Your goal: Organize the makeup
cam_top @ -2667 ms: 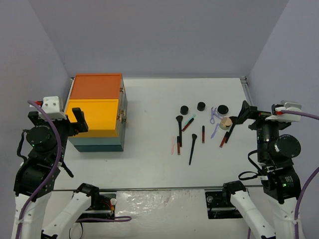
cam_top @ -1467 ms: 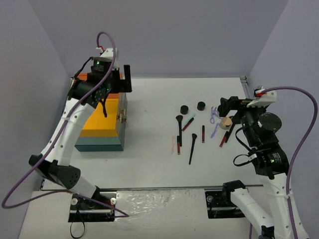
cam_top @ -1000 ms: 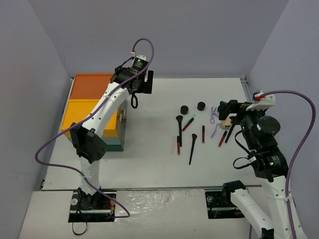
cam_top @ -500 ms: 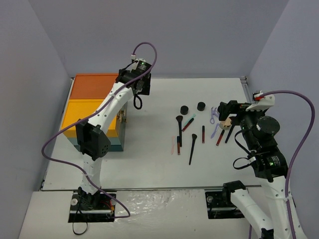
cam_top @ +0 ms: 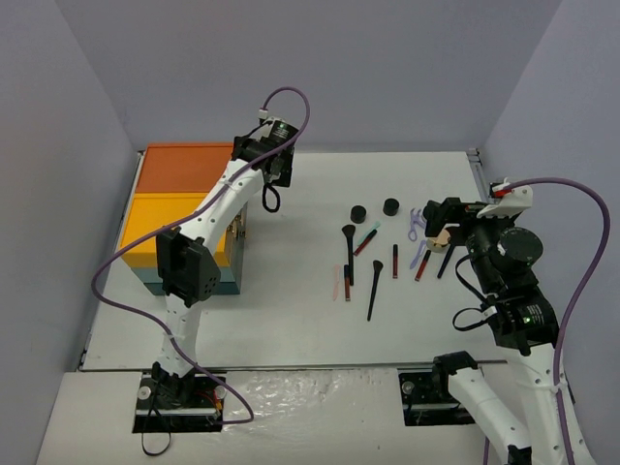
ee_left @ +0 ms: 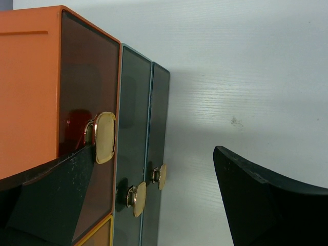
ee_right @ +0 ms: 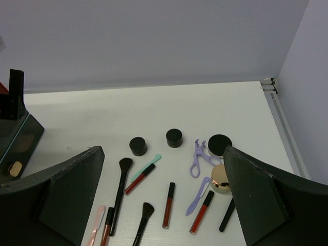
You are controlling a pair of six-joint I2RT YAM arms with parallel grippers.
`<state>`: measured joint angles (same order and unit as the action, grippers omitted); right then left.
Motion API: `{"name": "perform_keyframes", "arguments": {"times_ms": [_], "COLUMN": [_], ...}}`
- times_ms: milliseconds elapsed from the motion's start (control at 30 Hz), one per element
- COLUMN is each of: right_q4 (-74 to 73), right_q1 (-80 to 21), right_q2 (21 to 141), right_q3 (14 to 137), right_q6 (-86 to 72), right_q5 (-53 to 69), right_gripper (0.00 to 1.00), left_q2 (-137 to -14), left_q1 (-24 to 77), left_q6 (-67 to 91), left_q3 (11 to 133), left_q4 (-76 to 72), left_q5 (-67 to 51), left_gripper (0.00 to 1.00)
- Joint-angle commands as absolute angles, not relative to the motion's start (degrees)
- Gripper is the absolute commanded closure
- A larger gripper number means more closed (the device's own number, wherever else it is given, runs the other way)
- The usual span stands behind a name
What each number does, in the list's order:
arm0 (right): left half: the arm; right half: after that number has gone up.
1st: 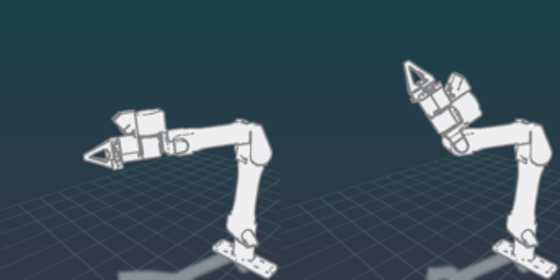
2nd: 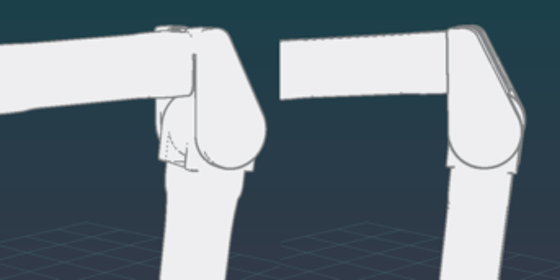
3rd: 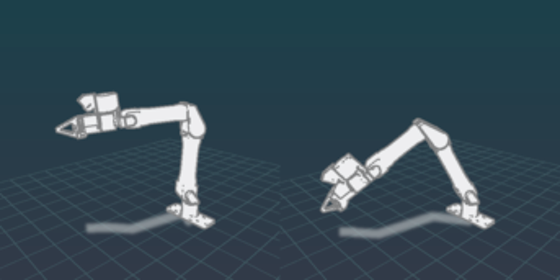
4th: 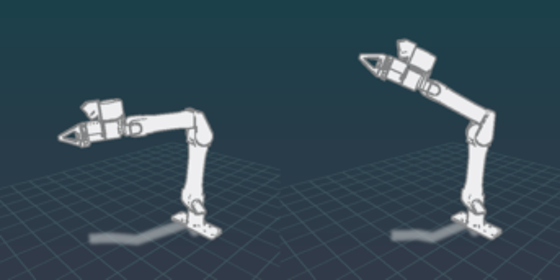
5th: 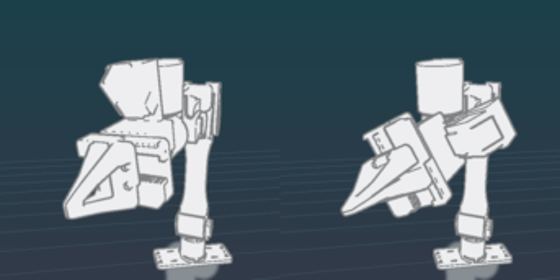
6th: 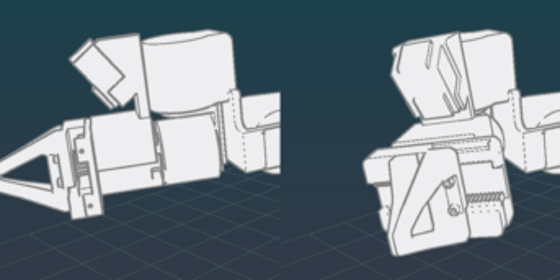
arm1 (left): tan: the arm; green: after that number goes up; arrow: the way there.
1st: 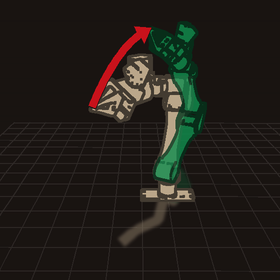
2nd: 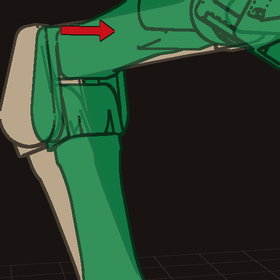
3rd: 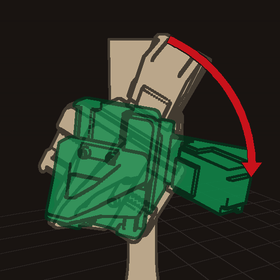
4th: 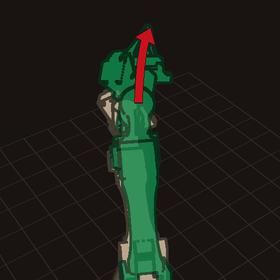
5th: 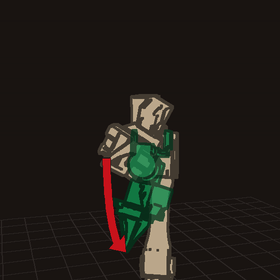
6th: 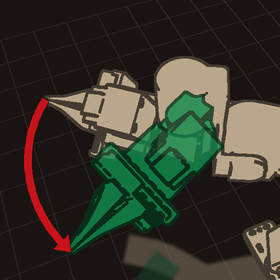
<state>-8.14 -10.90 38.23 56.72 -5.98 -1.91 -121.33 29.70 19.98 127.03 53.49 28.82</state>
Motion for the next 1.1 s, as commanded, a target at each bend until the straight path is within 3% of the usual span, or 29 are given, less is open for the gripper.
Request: {"name": "perform_keyframes", "arguments": {"times_ms": [0, 367, 767, 900, 1067], "right_q4": [-4.57, -4.83, -4.92, -4.93, -4.92], "right_q1": [-10.73, -10.72, -10.72, -10.72, -10.72], "right_q2": [37.88, 37.28, 37.09, 37.09, 37.04], "right_q3": [56.78, 56.61, 56.69, 56.68, 56.46], "right_q6": [-5.27, -5.01, -4.83, -4.57, -4.66], "right_q5": [-1.49, -1.5, -1.31, -1.05, -0.65], "right_gripper": [0.0, 0.0, 0.0, 0.0, 0.0], "left_q2": [-120.41, -119.98, -118.95, -116.21, -117.01], "left_q1": [29.27, 32.37, 35.86, 35.54, 31.87], "left_q6": [19.88, 19.96, 18.54, 17.49, 18.96], "left_q3": [130.8, 133.46, 141.22, 139.58, 139.28], "left_q4": [51.94, 50.64, 53.86, 53.13, 56.53], "left_q5": [26.83, 22.06, 24.94, 29.77, 26.61], "left_gripper": [0.03, 0.03, 0.03, 0.03, 0.03]}}
